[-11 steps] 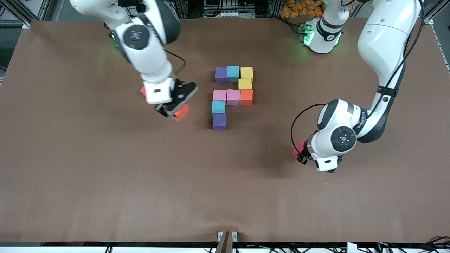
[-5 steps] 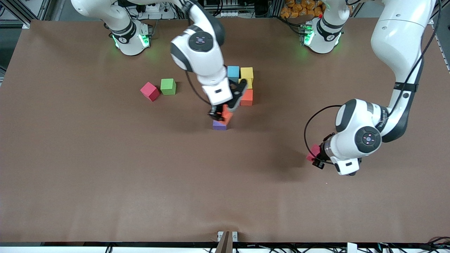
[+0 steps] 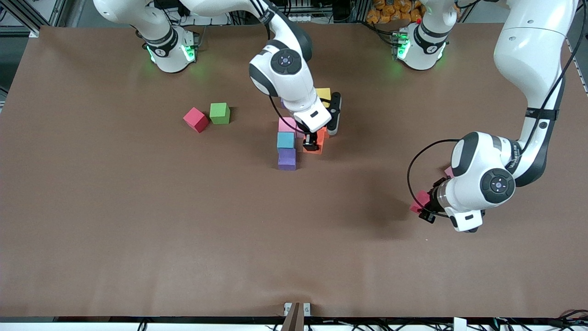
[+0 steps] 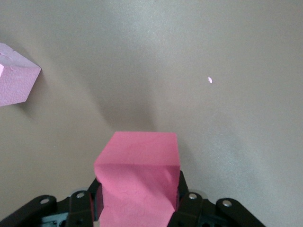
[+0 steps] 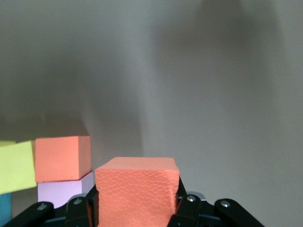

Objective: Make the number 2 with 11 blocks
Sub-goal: 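Carry the orange cube to the figure with the right gripper while left lifts pink, then place the orange cube beside purple with the right gripper while left holds pink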

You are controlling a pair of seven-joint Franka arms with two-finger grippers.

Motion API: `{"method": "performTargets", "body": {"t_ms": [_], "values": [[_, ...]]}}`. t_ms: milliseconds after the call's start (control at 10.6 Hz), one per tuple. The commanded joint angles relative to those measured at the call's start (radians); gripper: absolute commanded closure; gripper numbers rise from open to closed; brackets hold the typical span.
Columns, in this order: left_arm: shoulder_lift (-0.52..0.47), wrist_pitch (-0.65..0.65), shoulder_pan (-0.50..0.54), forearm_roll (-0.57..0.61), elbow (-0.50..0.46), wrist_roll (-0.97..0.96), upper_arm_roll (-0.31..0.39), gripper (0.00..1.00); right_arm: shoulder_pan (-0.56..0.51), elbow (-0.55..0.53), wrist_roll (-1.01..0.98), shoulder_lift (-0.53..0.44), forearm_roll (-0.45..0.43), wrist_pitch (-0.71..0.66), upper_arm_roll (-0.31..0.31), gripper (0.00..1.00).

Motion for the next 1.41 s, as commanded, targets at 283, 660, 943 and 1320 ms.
{"method": "performTargets", "body": {"t_ms": [283,660,943,1320], "values": [[0.013,0.008,0.022,0.018,-0.003,0.008,-0.004,0.72,-0.011,0.031,-0.165,0.086,0.03,-0.048,0.002,0.58],[0.024,0.011,0.021,0.021,-0.003,0.015,0.009,0.72,-0.017,0.064,-0.165,0.123,0.028,-0.038,0.002,0.58],[0.036,0.026,0.019,0.021,-0.003,0.015,0.011,0.72,-0.018,0.087,-0.17,0.153,0.028,-0.025,0.002,0.58],[0.044,0.026,0.019,0.058,-0.003,0.014,0.011,0.71,-0.022,0.107,-0.17,0.181,0.028,-0.02,0.002,0.58]]}}
